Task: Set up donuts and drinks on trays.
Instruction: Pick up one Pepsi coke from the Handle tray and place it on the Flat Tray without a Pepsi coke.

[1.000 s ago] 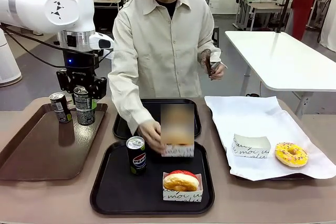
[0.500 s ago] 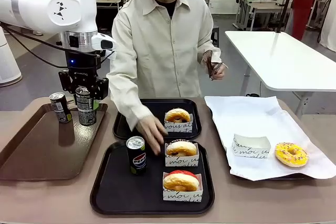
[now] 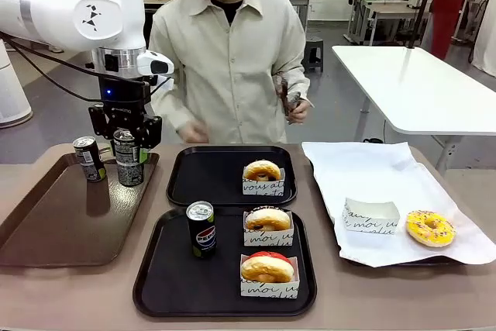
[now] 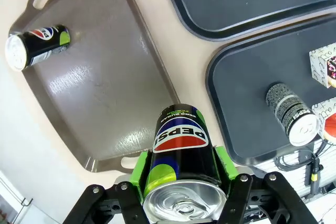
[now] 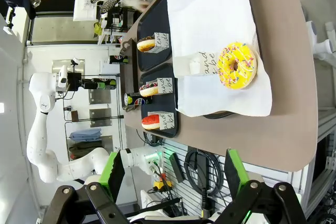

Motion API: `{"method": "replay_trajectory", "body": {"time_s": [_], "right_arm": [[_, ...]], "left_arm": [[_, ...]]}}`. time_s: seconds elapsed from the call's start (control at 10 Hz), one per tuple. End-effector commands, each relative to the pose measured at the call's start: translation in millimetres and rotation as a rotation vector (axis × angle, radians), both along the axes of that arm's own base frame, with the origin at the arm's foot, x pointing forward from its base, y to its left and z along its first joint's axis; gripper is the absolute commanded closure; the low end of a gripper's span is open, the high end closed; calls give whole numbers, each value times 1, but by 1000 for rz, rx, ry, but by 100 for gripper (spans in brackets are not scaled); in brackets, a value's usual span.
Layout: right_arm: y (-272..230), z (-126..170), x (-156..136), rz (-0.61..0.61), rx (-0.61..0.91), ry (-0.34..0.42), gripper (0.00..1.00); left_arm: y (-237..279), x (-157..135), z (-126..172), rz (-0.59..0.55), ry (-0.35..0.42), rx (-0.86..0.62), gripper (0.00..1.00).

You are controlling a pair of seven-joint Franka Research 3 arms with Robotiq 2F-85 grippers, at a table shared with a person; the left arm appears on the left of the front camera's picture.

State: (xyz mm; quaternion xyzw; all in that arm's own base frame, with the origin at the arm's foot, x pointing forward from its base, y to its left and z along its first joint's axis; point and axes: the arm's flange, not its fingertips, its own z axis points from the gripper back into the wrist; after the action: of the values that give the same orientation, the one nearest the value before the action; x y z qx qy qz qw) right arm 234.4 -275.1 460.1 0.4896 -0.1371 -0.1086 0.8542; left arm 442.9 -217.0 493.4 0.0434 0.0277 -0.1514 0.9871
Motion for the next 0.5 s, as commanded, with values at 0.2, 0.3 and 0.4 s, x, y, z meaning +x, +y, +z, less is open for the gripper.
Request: {"method": "replay_trajectory", "body": {"time_s": [0.2,0.3,0.4], "right_arm": [[-1,0,1,0,16,-17,0],[-1,0,1,0,16,-17,0],[-1,0,1,0,16,-17,0]], "left_arm": [[-33,35,4,19,-111,-70,40],[-39,44,4,34,-129,-94,40],[-43,49,5,42,-131,-105,40]]}}
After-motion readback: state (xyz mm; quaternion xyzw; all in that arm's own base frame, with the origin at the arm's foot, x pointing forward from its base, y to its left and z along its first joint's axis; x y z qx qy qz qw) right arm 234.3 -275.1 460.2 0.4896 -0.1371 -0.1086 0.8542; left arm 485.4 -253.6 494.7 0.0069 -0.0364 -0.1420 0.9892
